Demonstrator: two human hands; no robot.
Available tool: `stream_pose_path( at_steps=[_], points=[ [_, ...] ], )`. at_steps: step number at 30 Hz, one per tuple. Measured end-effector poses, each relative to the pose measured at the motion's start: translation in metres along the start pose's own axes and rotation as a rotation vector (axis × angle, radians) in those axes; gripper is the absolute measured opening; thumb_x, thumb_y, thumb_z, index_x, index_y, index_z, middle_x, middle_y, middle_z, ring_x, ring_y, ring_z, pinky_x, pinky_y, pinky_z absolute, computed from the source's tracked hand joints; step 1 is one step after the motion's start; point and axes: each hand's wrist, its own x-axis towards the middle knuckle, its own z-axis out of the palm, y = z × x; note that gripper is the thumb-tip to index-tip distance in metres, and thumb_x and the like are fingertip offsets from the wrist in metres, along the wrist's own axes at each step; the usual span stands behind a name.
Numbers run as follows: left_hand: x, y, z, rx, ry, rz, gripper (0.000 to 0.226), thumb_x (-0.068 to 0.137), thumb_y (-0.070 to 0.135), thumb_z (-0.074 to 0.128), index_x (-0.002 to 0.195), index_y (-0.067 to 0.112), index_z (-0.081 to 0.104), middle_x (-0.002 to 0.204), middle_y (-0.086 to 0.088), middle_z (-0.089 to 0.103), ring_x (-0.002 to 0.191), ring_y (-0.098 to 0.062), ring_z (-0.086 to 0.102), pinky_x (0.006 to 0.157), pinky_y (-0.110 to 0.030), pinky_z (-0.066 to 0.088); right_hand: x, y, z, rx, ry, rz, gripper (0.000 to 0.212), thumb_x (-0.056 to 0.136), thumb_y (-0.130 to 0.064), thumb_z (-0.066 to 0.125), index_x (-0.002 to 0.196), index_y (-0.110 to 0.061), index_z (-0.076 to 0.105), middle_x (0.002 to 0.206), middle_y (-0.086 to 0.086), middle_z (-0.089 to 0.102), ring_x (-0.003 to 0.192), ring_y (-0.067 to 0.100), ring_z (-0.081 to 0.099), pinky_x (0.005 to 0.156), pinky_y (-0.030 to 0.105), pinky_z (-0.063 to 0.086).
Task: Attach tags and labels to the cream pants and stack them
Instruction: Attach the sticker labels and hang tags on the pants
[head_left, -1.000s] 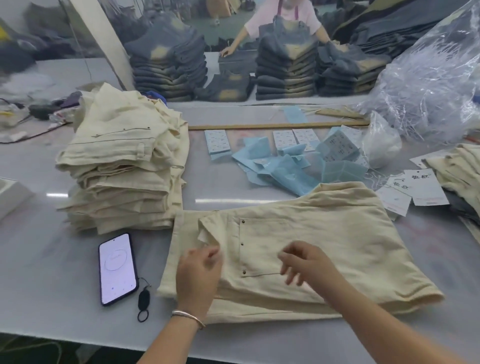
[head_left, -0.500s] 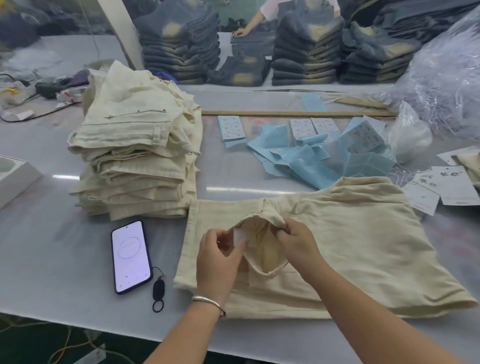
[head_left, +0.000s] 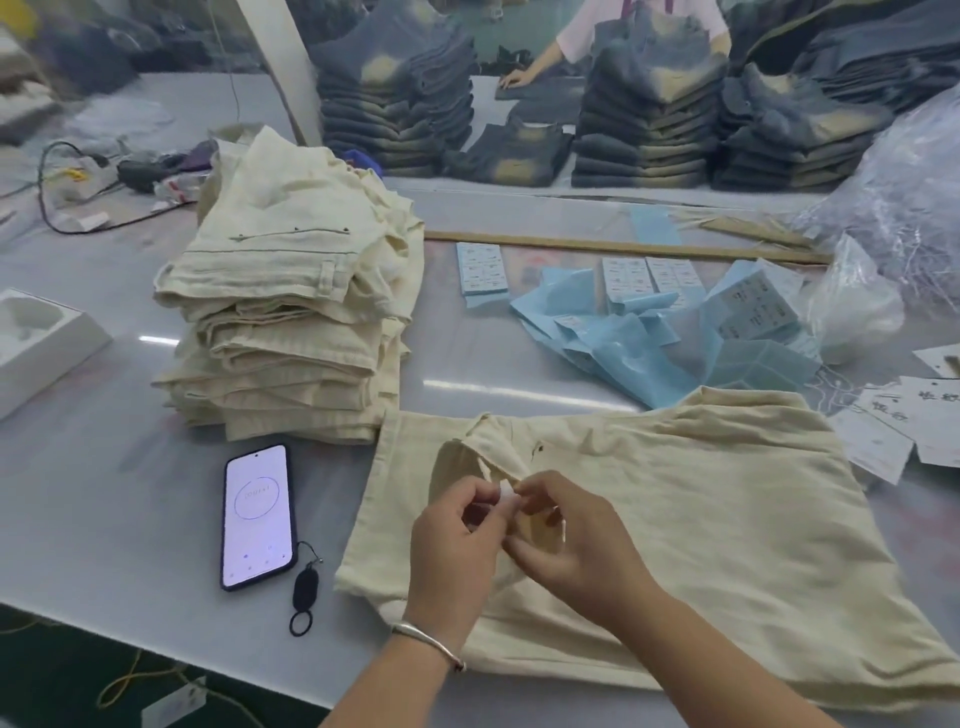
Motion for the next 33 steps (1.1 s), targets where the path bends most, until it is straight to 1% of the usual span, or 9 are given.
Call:
stream_pose_path(
  at_steps=[2,5,8,12,17,21,25,30,33],
  points=[
    [0.000,0.002,0.004,0.031,-0.027,0.033,0.011,0.083,0.017,0.074,0.075,0.020,0.068,0.072,0.004,0.066,0.067,-0.011,0.062,0.062,-0.017,0.046,0.002,0.003,0.000,-0.007,-0.046,0.088,0.039,0.070,-0.037,0.071,0.105,-0.026,0.056,0.085,-0.014,0.069,0.076,0.004,0.063,0.069,0.022,0.050],
    [-0.003,0.002,0.012,0.030,-0.173,0.082,0.011,0.087,0.011,0.069,0.082,0.021,0.072,0.089,0.009,0.064,0.083,-0.006,0.061,0.073,-0.012,0.043,0.008,0.012,0.001,-0.036,0.046,0.125,0.022,0.076,-0.007,0.063,0.094,-0.020,0.066,0.073,-0.007,0.069,0.066,0.009,0.062,0.063,0.029,0.050],
    [-0.003,-0.002,0.016,0.049,-0.179,0.096,0.016,0.091,0.005,0.062,0.092,0.019,0.071,0.098,0.009,0.064,0.092,-0.006,0.061,0.082,-0.017,0.047,0.011,0.024,0.005,0.265,0.081,0.291,0.020,0.085,0.003,0.059,0.084,-0.012,0.073,0.068,-0.001,0.069,0.063,0.011,0.061,0.060,0.027,0.047],
    [0.003,-0.007,0.010,0.275,-0.030,0.150,0.009,0.084,0.017,0.072,0.085,0.022,0.064,0.089,0.011,0.060,0.070,-0.008,0.057,0.063,-0.018,0.045,0.009,0.034,0.002,0.832,0.080,0.560,0.026,0.096,-0.005,0.052,0.083,-0.005,0.075,0.079,0.017,0.070,0.067,0.024,0.065,0.060,0.029,0.052],
    [-0.001,-0.001,0.010,0.544,-0.016,0.290,0.018,0.072,0.033,0.076,0.077,0.025,0.061,0.075,0.017,0.049,0.054,-0.005,0.048,0.049,-0.014,0.039,-0.004,0.040,-0.005,1.148,0.073,0.665,0.020,0.087,-0.007,0.058,0.090,0.004,0.074,0.095,0.027,0.070,0.075,0.030,0.070,0.063,0.032,0.058],
    [-0.007,-0.003,0.013,0.459,-0.053,0.322,0.015,0.072,0.016,0.075,0.078,0.017,0.062,0.081,0.010,0.056,0.064,-0.005,0.057,0.054,-0.021,0.050,-0.012,0.044,-0.009,1.156,0.035,0.781,0.029,0.072,-0.012,0.068,0.093,0.007,0.073,0.096,0.029,0.070,0.076,0.031,0.072,0.059,0.029,0.059],
    [-0.006,-0.004,0.007,0.401,-0.056,0.407,0.016,0.072,-0.005,0.072,0.075,0.008,0.063,0.079,0.003,0.060,0.064,-0.009,0.059,0.056,-0.018,0.051,-0.016,0.043,-0.013,1.082,0.010,0.816,0.027,0.067,-0.013,0.070,0.086,0.005,0.073,0.094,0.029,0.070,0.078,0.032,0.073,0.056,0.027,0.057],
    [-0.008,0.003,-0.003,0.360,-0.030,0.479,0.014,0.072,-0.007,0.070,0.073,0.005,0.064,0.078,0.001,0.061,0.067,-0.009,0.059,0.060,-0.020,0.052,-0.017,0.035,-0.018,1.017,-0.068,0.718,0.017,0.065,-0.010,0.072,0.074,0.004,0.075,0.088,0.027,0.071,0.071,0.025,0.072,0.060,0.026,0.057],
    [-0.010,0.008,-0.007,0.326,-0.021,0.504,0.009,0.073,-0.003,0.067,0.074,0.005,0.065,0.079,0.002,0.062,0.070,-0.006,0.059,0.063,-0.014,0.051,-0.019,0.027,-0.020,0.964,-0.091,0.646,0.015,0.061,-0.009,0.076,0.072,0.001,0.074,0.087,0.027,0.071,0.073,0.027,0.072,0.061,0.025,0.056]
  ],
)
